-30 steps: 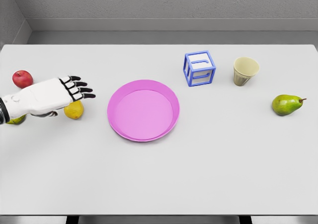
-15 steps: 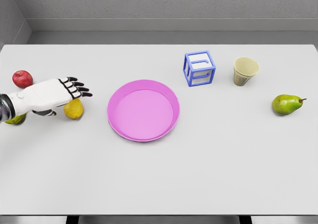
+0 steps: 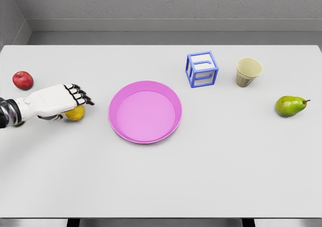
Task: Put the lemon on the plate with left arm
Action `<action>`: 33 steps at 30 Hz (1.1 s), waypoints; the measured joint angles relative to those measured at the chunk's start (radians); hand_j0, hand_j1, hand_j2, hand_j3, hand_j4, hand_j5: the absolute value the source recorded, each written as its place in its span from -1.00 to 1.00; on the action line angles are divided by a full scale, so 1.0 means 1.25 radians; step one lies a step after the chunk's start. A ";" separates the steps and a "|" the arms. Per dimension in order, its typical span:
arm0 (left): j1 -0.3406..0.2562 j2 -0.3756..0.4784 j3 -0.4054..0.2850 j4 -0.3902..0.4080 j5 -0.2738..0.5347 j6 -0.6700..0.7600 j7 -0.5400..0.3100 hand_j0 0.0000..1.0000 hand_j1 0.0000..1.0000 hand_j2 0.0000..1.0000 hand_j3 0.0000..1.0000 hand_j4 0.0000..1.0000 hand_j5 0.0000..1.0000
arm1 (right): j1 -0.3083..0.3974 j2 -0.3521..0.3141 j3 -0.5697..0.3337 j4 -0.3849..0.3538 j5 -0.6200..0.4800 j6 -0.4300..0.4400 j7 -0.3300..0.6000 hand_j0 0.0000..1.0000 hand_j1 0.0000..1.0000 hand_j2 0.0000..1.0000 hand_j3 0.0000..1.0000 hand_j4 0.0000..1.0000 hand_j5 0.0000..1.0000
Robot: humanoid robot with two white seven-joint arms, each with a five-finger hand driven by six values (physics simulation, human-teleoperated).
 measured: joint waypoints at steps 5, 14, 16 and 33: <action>0.001 0.002 -0.013 0.001 -0.004 0.000 0.000 0.54 0.54 0.54 0.54 0.54 0.54 | 0.000 0.000 0.000 0.000 0.000 0.000 0.000 1.00 1.00 1.00 1.00 1.00 1.00; -0.002 0.019 -0.021 0.001 -0.010 0.000 0.000 -0.08 -0.08 -0.08 -0.08 -0.08 -0.08 | 0.000 0.000 0.000 0.000 0.000 0.000 0.000 1.00 1.00 1.00 1.00 1.00 1.00; -0.002 0.020 -0.021 0.000 -0.011 0.000 -0.001 -0.14 -0.14 -0.14 -0.14 -0.14 -0.14 | 0.001 0.000 0.000 0.000 0.000 0.000 0.000 1.00 1.00 1.00 1.00 1.00 1.00; -0.059 -0.009 -0.011 -0.029 0.066 0.000 -0.001 -0.20 -0.20 -0.20 -0.20 -0.20 -0.20 | 0.000 0.000 0.000 0.000 0.000 0.000 0.000 1.00 1.00 1.00 1.00 1.00 1.00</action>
